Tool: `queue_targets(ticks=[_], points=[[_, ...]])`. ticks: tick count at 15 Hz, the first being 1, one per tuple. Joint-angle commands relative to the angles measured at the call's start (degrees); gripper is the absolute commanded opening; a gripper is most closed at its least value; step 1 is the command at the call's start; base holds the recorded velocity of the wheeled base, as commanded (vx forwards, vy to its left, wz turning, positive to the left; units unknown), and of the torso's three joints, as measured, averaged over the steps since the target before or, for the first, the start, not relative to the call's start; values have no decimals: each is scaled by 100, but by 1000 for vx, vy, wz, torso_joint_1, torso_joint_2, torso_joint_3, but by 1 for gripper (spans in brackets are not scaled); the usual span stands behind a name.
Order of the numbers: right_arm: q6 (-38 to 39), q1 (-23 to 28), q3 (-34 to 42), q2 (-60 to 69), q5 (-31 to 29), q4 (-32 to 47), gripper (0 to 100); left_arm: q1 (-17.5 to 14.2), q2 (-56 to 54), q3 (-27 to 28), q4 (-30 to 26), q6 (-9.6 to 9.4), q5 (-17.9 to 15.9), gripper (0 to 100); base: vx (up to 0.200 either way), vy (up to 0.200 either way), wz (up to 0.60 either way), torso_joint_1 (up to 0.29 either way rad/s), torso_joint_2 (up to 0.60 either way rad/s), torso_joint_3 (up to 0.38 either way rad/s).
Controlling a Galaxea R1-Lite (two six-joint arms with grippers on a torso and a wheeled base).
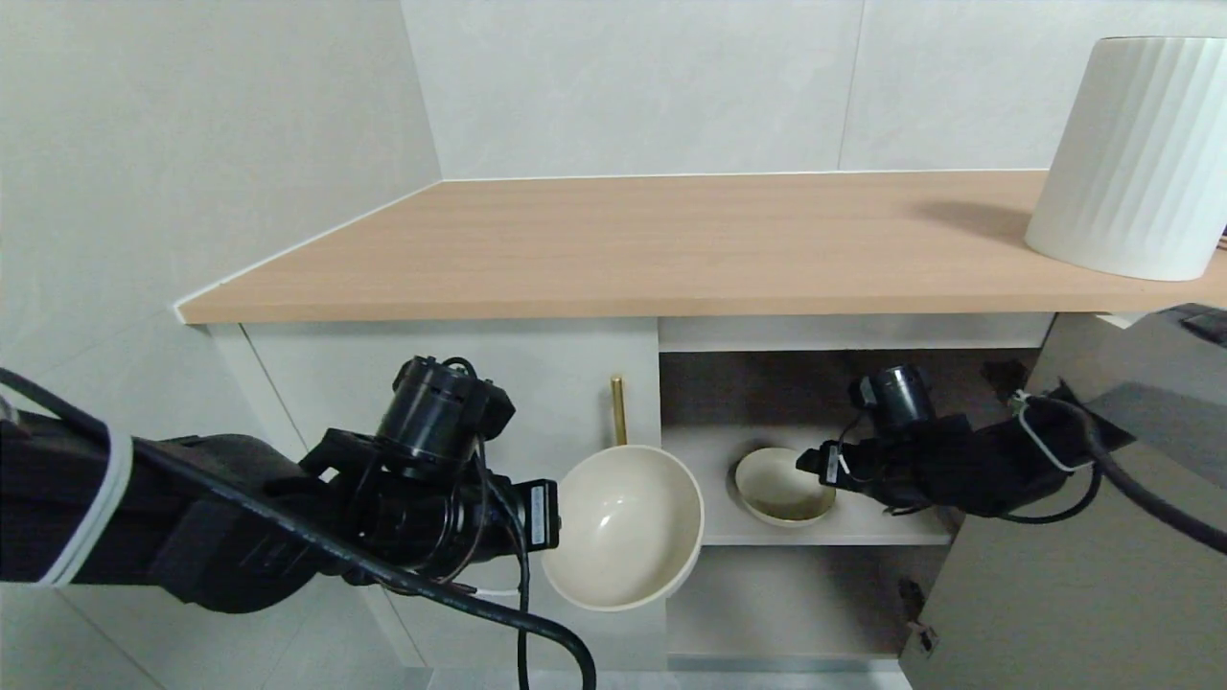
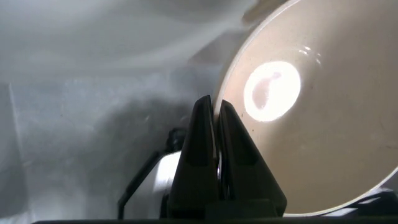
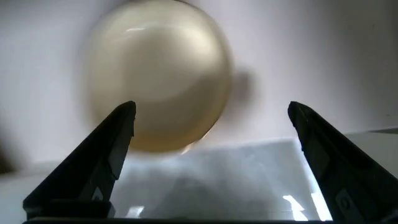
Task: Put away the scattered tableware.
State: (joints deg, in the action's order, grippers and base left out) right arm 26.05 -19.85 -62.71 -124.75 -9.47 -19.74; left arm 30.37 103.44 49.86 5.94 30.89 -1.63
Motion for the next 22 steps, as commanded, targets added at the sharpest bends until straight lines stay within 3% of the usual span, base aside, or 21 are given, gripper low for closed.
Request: queue_targets(ticks=[1,3,4,6,10,17,22], points=[[-91,-292,532,1444,657,374,100,136,476,-20,-128,-224,67,0,0,0,0,0,0,0],[-83,-643,540,1954,851,972,100,330,678,-20,-304,-294,295,0,0,0,0,0,0,0],[-83,-960,619,2288,1079,1235,100,479,827,-11,-374,-356,576,0,0,0,0,0,0,0],[-294,-1390,883,2552,1343,1288,100,549,1012,112,-374,-400,761,0,0,0,0,0,0,0],[-663,-2050,1120,2174,1228,1279,100,699,994,138,-374,-400,770,0,0,0,0,0,0,0],[-557,-2340,1059,1321,631,875,100,866,766,112,-392,-382,858,0,0,0,0,0,0,0],[-487,-2340,1059,1163,569,717,100,954,766,103,-392,-364,928,0,0,0,0,0,0,0]])
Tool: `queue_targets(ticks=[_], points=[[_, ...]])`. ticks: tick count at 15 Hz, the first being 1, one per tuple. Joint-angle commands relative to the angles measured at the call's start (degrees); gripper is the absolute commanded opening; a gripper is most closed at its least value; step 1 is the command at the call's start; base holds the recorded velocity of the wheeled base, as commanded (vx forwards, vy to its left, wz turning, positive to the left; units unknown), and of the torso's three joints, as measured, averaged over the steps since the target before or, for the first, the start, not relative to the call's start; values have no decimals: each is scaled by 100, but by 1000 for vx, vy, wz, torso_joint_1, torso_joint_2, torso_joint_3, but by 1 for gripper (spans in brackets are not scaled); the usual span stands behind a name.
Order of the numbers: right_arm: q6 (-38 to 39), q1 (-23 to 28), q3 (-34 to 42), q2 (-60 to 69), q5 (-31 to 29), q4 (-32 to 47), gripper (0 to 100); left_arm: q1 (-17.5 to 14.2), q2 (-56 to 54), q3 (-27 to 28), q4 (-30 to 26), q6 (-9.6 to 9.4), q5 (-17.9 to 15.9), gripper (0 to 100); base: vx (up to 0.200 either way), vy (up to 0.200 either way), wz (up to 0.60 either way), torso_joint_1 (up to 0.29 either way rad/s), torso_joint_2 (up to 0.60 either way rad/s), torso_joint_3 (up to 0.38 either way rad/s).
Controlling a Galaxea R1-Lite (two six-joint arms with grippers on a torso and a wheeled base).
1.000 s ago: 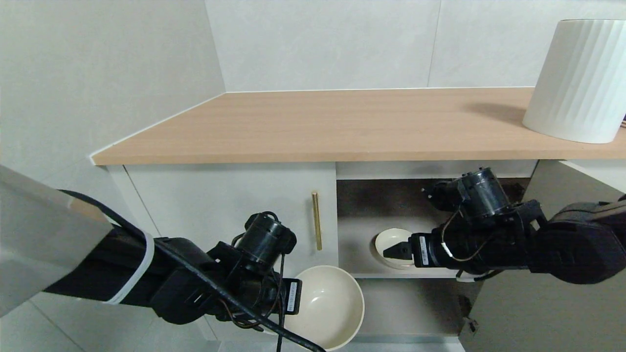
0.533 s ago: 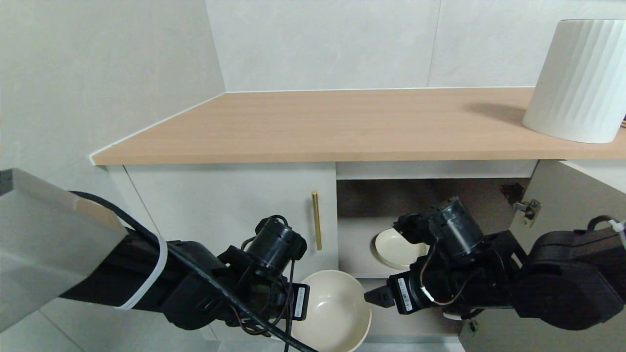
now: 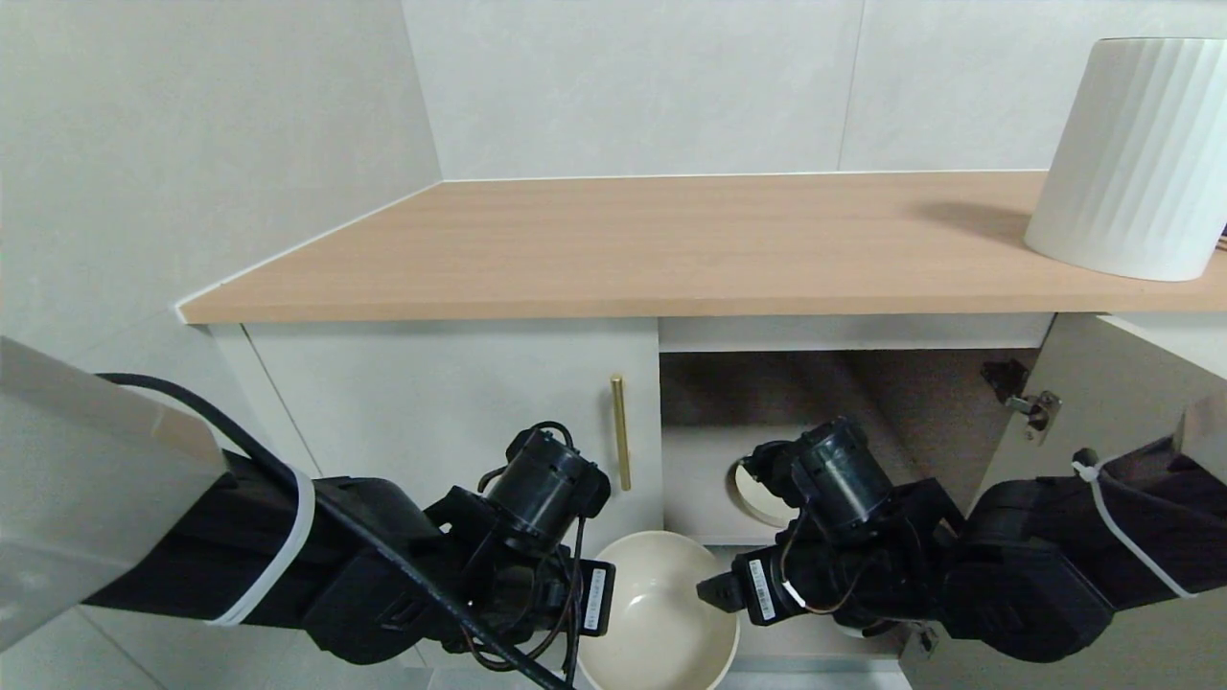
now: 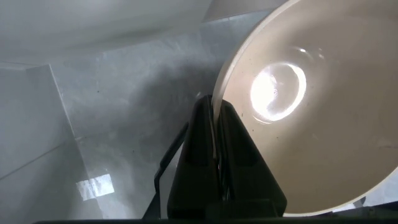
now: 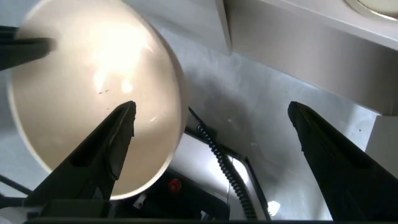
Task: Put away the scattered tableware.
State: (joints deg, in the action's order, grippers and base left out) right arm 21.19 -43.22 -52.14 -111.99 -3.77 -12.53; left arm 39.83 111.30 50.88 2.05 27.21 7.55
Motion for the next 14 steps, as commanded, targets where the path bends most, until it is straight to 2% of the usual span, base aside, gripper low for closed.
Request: queue_targets(ticks=[1,4,5,14], points=[[-1,-3,-7,-138,-1,-4,100,8,-21,1,6,4,10,0,0,0,0,0,0,0],[-1,-3,2,-200,-10,-83,100,8,-21,1,6,4,10,0,0,0,0,0,0,0],[-1,-3,2,-191,-10,-83,0,8,-12,1,6,4,10,0,0,0,0,0,0,0],[-1,-3,46,-200,-1,-83,0,-1,32,9,6,4,10,0,0,0,0,0,0,0]])
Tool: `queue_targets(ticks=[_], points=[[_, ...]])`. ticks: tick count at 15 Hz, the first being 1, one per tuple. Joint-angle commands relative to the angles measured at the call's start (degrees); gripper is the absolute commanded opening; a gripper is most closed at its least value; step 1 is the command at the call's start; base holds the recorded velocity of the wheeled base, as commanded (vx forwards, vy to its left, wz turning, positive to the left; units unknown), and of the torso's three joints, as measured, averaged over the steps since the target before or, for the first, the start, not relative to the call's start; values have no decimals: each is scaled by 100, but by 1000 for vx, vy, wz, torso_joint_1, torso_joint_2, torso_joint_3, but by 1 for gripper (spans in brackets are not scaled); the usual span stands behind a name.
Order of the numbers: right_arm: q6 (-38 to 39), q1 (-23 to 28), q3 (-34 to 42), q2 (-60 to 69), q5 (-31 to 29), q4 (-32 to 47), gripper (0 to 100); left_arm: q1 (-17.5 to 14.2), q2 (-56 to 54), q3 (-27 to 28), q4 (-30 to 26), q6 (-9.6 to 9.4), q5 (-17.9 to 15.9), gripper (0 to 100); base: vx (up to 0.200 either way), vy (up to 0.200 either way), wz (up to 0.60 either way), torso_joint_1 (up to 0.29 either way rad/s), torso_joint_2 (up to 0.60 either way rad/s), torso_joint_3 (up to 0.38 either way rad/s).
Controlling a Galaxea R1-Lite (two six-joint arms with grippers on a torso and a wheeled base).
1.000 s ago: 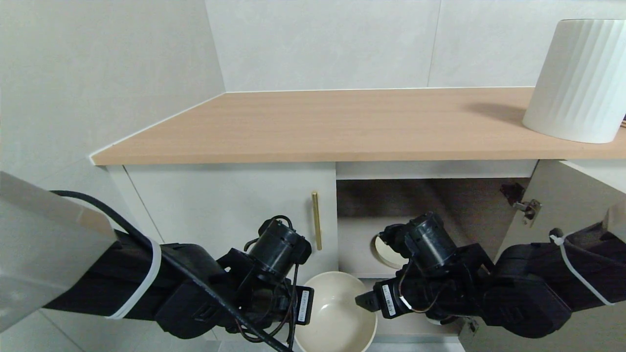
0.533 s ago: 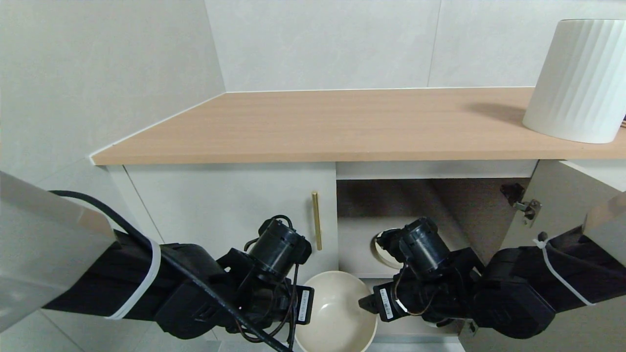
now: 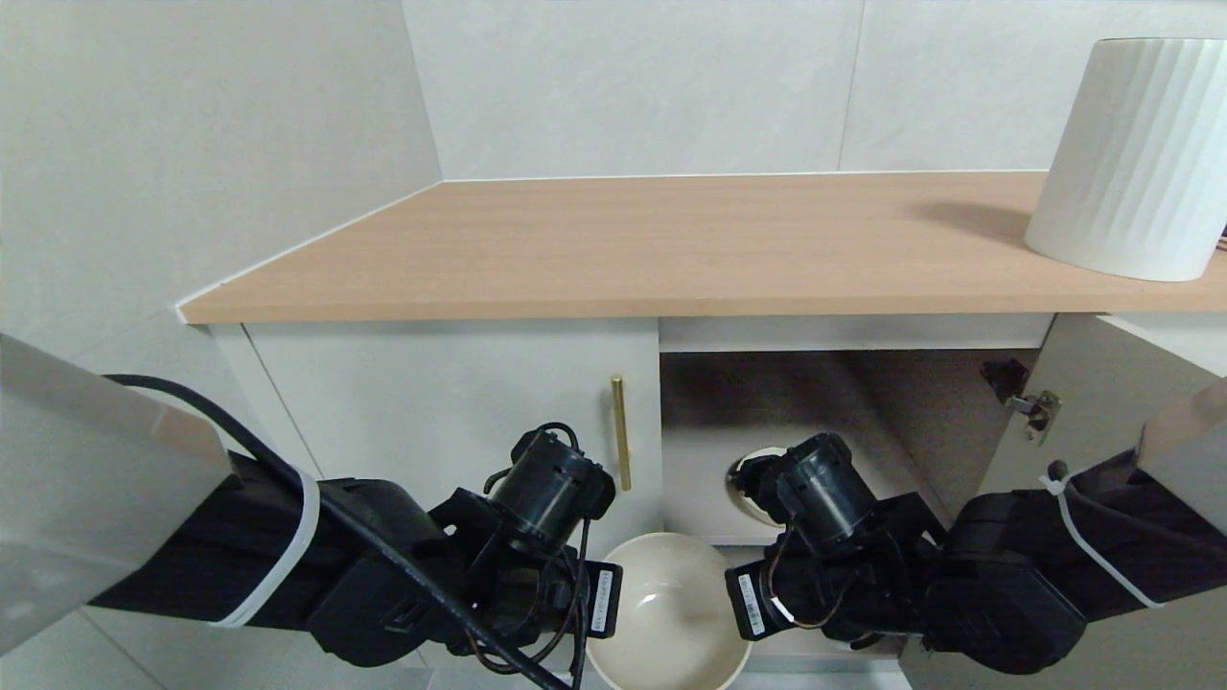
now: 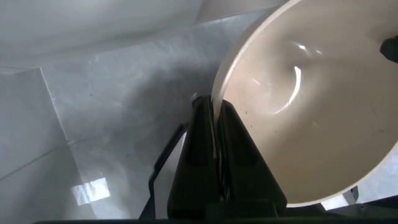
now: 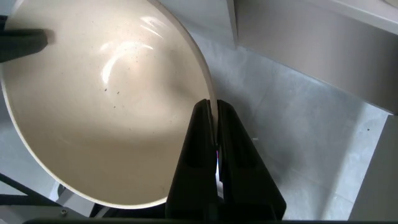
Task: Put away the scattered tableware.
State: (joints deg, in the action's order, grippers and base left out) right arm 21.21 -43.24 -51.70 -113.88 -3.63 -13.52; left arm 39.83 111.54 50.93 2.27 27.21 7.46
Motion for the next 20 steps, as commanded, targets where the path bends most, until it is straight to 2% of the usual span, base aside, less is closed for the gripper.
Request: queue_targets(ticks=[1,4,5,13,17,20], points=[[-3,0,2,-11,-15,16,0,-1,8,4,-16,4,19,0,0,0,0,0,0,0],[-3,0,-16,-11,-15,16,0,-1,-19,-4,-16,4,19,0,0,0,0,0,0,0],[-3,0,-16,-11,-15,16,0,-1,-10,-4,-16,4,19,100,0,0,0,0,0,0],[-65,17,-24,-134,-129,157,0,-1,-27,4,-16,4,19,100,0,0,0,0,0,0],[-126,246,-200,-196,-656,781,0,-1,-27,4,-16,4,19,100,0,0,0,0,0,0],[-100,668,-402,-239,-858,781,0,-1,-45,4,-16,4,19,100,0,0,0,0,0,0]])
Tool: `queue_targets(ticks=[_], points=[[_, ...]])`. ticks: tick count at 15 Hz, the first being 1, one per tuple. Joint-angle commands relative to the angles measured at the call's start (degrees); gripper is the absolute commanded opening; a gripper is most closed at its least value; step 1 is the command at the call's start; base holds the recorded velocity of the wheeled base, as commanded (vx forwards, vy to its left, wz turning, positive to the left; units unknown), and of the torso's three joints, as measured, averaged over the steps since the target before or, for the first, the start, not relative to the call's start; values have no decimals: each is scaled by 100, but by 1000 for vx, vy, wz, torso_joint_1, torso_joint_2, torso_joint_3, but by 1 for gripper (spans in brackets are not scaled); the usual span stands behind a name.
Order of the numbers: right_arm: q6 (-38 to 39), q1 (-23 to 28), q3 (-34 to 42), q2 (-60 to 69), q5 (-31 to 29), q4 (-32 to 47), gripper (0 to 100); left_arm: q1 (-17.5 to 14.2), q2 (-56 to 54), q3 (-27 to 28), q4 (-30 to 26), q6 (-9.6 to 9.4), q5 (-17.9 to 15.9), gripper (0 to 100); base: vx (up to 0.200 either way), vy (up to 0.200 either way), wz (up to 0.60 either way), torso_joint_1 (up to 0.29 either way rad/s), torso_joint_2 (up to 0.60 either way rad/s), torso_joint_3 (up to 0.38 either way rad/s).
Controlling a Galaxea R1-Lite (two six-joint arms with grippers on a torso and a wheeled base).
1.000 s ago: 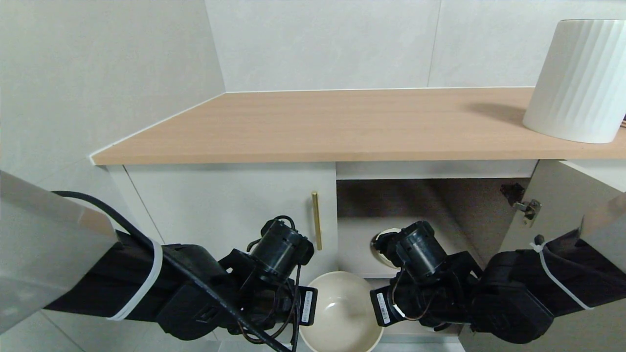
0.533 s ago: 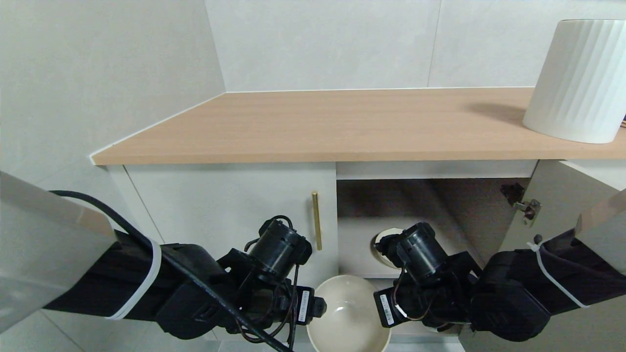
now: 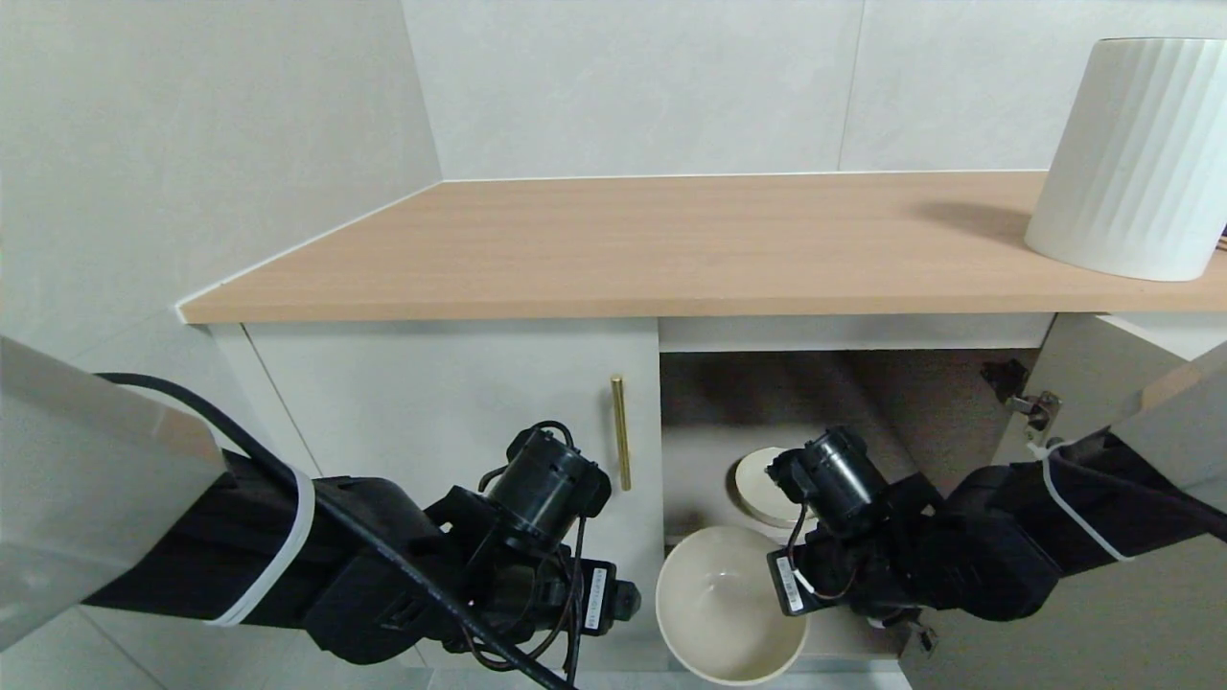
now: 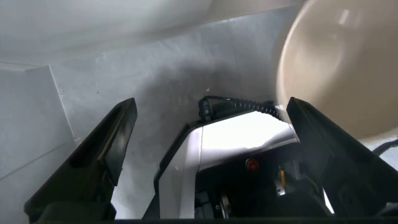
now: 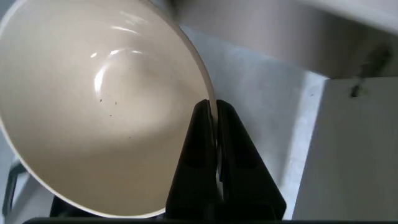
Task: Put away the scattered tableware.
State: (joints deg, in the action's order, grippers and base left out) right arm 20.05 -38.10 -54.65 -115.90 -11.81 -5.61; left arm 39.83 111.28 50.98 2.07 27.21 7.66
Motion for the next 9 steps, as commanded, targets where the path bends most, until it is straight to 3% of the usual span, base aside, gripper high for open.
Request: queue_targets(ticks=[1,4,9], points=[[16,303,-160,-38,-199,-11,0,-1,-18,-9,4,4,8,100,0,0,0,0,0,0],[95,689,-397,-47,-251,-37,0,-1,-18,0,4,4,8,100,0,0,0,0,0,0],[1036,1050,-1021,-355,-287,-72,0,8,-18,0,4,4,8,100,0,0,0,0,0,0]])
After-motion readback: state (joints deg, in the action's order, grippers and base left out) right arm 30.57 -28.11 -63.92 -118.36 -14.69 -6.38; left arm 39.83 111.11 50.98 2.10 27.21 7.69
